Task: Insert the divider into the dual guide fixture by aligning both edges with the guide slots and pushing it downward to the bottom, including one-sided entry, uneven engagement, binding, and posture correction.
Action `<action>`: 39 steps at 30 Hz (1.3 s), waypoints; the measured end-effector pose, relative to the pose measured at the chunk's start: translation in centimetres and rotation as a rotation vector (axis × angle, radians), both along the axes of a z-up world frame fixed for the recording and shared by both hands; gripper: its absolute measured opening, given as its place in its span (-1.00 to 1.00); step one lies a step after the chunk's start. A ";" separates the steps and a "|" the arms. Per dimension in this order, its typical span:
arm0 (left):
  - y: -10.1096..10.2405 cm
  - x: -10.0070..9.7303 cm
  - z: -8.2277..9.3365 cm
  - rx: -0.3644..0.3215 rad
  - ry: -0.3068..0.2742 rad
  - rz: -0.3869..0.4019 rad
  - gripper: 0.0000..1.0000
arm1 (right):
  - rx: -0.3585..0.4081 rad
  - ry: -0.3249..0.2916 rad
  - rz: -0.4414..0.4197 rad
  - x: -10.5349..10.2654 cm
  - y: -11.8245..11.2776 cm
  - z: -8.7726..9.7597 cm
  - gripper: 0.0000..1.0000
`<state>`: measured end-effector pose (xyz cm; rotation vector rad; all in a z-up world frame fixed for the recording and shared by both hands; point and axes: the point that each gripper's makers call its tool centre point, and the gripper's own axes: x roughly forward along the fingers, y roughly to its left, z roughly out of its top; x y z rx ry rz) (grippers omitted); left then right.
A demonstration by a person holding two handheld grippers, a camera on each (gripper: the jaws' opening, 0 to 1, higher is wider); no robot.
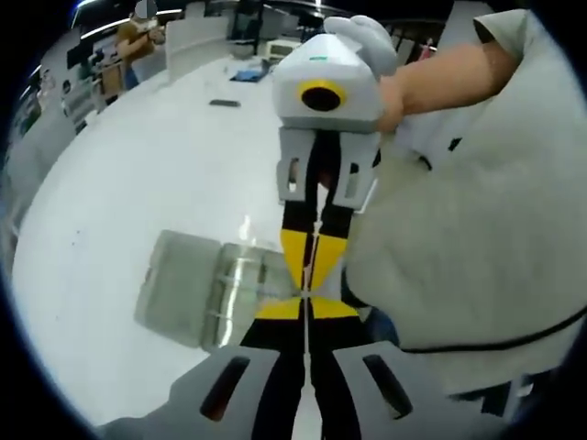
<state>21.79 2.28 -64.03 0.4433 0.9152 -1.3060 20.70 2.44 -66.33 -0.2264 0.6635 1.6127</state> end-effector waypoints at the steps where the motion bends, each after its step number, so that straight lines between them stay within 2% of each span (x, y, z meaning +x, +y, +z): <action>1: 0.0 0.0 0.0 0.003 0.003 0.001 -1.00 | 0.000 0.001 -0.004 0.1 0.0 0.0 -1.00; 9: 0.3 0.0 0.1 0.013 0.011 0.000 -1.00 | -0.004 0.019 -0.013 0.2 0.3 0.0 -1.00; 21: 0.5 0.4 0.4 0.013 0.003 0.010 -1.00 | 0.001 0.012 -0.034 0.6 0.1 0.2 -1.00; 31: 1.2 0.4 0.0 0.049 -0.013 0.001 -1.00 | -0.012 0.005 -0.065 1.1 -0.8 -0.1 -1.00; 39: 1.3 0.5 0.0 0.077 -0.029 -0.009 -1.00 | -0.010 -0.001 -0.068 1.0 -0.5 0.0 -1.00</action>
